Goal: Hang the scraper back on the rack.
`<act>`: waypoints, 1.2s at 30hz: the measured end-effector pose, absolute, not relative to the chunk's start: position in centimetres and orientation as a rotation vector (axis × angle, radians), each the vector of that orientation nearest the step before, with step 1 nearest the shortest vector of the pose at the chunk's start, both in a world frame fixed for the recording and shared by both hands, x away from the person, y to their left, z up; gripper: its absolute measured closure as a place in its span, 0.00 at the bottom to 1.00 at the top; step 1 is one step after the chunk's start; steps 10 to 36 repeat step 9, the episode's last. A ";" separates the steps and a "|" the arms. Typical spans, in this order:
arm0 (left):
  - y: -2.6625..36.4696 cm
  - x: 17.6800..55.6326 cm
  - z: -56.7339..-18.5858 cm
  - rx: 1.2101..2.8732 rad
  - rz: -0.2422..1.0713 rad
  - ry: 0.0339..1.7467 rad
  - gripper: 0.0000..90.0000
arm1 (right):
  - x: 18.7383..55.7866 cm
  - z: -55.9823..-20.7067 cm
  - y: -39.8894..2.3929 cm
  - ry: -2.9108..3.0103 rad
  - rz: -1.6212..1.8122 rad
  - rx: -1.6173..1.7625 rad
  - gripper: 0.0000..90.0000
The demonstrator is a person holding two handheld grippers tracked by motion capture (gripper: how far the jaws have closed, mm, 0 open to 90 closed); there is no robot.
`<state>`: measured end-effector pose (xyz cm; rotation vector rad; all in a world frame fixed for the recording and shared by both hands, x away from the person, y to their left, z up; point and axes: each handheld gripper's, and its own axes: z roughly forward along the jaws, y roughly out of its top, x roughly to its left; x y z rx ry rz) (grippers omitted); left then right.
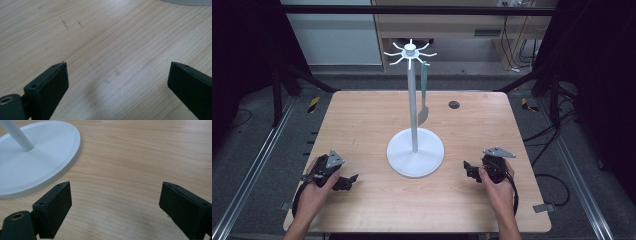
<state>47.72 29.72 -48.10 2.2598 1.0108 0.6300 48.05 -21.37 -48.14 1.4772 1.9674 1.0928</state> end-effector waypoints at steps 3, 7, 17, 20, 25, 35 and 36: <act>29.7 47.7 -48.1 2.261 0.631 1.011 0.03 | 47.9 -48.1 -21.3 1.974 1.076 1.488 0.13; 29.7 47.7 -48.1 2.261 0.630 1.011 0.03 | 47.7 -48.3 -21.0 1.990 1.059 1.496 0.13; 29.7 47.7 -48.1 2.264 0.630 1.011 0.03 | 47.7 -48.3 -21.0 1.990 1.063 1.499 0.13; 29.7 47.7 -48.1 2.264 0.630 1.011 0.03 | 47.7 -48.3 -21.0 1.990 1.063 1.499 0.13; 29.7 47.7 -48.1 2.264 0.630 1.011 0.03 | 47.7 -48.3 -21.0 1.990 1.063 1.499 0.13; 29.7 47.7 -48.1 2.264 0.630 1.011 0.03 | 47.7 -48.3 -21.0 1.990 1.063 1.499 0.13; 29.7 47.7 -48.1 2.264 0.630 1.011 0.03 | 47.7 -48.3 -21.0 1.990 1.063 1.499 0.13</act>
